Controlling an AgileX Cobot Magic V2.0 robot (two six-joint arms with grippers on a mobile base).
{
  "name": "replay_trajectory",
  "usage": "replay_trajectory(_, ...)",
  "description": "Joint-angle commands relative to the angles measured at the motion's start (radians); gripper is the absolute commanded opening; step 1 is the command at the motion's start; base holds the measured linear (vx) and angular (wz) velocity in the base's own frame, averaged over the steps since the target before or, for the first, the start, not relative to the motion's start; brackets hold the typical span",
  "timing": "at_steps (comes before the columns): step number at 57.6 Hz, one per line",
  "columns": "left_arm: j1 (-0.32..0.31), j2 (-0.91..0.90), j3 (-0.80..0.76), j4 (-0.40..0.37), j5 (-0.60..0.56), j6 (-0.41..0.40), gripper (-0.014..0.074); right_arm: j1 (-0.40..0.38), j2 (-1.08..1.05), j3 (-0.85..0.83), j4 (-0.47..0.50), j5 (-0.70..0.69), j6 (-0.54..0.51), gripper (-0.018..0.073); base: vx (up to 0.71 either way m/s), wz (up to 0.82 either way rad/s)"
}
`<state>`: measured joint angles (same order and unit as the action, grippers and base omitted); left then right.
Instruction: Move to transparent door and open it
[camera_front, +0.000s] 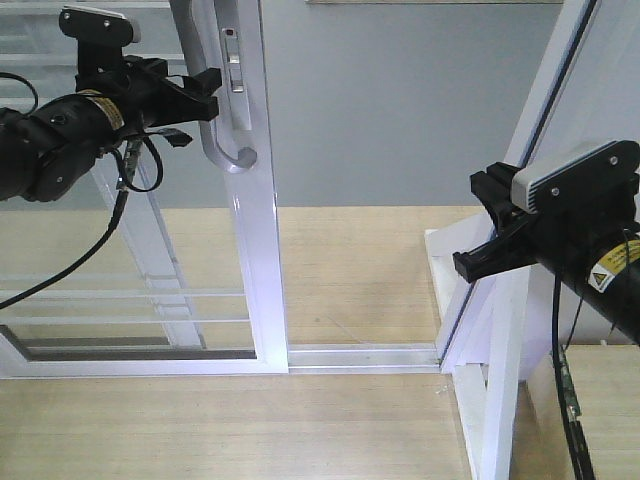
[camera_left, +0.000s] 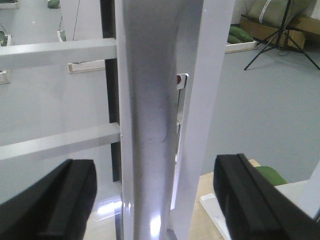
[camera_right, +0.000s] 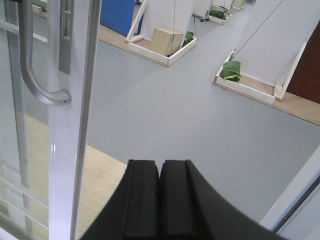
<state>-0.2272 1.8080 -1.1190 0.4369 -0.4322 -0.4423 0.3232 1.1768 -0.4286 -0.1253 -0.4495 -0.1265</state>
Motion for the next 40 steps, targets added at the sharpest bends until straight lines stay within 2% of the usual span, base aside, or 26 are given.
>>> replay_trajectory(1, -0.004, -0.021, -0.071, -0.011, -0.079, -0.013, 0.0586, -0.005, -0.023, -0.027, 0.003, -0.088, -0.012, -0.0008, 0.0, 0.0)
replay_trajectory(9, -0.004, 0.027, -0.145, -0.021, -0.028, -0.013, 0.0586, -0.005, -0.023, -0.027, 0.003, -0.088, -0.012, -0.0008, 0.0, 0.0)
replay_trajectory(19, -0.004, 0.054, -0.208, -0.114, 0.063, -0.009, 0.0553, -0.005, -0.023, -0.027, 0.003, -0.087, -0.012, -0.0008, 0.0, 0.0)
replay_trajectory(25, -0.002, 0.047, -0.208, -0.151, 0.087, -0.009, 0.0417, -0.005, -0.023, -0.027, 0.003, -0.087, -0.012, -0.0008, 0.0, 0.0)
replay_trajectory(36, -0.002, 0.027, -0.207, -0.139, 0.114, -0.006, 0.0003, -0.005, -0.023, -0.027, 0.004, -0.087, -0.012, -0.0008, 0.0, 0.0)
replay_trajectory(40, -0.002, 0.011, -0.207, -0.138, 0.112, 0.005, -0.0008, -0.005, -0.023, -0.027, 0.004, -0.087, -0.012, -0.0008, 0.0, 0.0)
